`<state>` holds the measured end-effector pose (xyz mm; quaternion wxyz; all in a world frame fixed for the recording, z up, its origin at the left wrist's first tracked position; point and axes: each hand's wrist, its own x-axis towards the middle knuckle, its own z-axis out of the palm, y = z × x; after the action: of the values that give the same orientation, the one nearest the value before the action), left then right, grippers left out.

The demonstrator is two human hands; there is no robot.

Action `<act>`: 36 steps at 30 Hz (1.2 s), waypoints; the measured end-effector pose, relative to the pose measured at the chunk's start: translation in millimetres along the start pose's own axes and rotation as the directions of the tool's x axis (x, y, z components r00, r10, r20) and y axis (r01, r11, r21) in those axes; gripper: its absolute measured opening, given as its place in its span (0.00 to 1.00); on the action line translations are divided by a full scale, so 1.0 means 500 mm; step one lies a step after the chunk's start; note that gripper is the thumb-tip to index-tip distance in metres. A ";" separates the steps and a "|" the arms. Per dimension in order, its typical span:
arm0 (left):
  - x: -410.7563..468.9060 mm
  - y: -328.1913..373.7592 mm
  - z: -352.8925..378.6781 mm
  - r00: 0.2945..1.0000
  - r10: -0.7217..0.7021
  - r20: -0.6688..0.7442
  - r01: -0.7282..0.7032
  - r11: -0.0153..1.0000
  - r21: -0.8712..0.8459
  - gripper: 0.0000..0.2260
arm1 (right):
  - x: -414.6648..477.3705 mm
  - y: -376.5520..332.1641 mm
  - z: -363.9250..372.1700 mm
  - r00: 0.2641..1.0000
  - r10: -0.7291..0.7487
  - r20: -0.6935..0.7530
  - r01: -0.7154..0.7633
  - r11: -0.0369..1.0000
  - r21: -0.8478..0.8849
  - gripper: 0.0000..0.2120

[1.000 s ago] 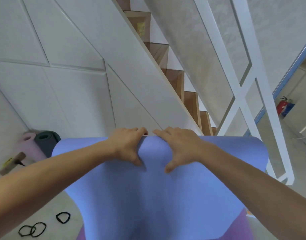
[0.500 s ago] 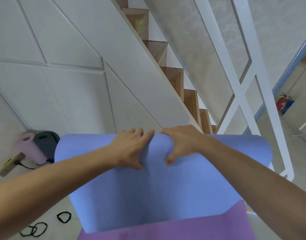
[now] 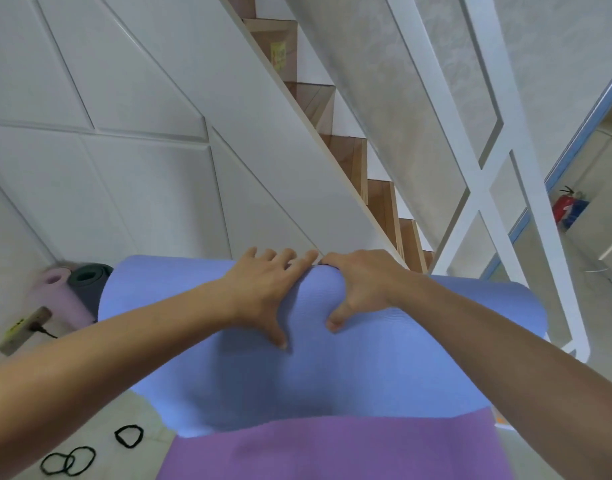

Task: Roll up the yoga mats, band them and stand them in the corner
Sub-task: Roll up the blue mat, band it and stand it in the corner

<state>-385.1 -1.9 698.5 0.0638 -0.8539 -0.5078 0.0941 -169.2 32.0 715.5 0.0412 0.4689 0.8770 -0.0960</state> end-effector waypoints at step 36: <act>0.010 0.044 -0.020 0.979 -0.017 0.204 0.054 0.982 -0.179 0.56 | -0.062 0.006 0.081 0.991 0.036 -0.130 -0.041 0.998 -0.037 0.44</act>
<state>-361.9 -8.3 703.3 -0.0652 -0.8330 -0.5334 0.1319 -150.1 0.3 680.6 -0.0047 0.4901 0.8704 -0.0472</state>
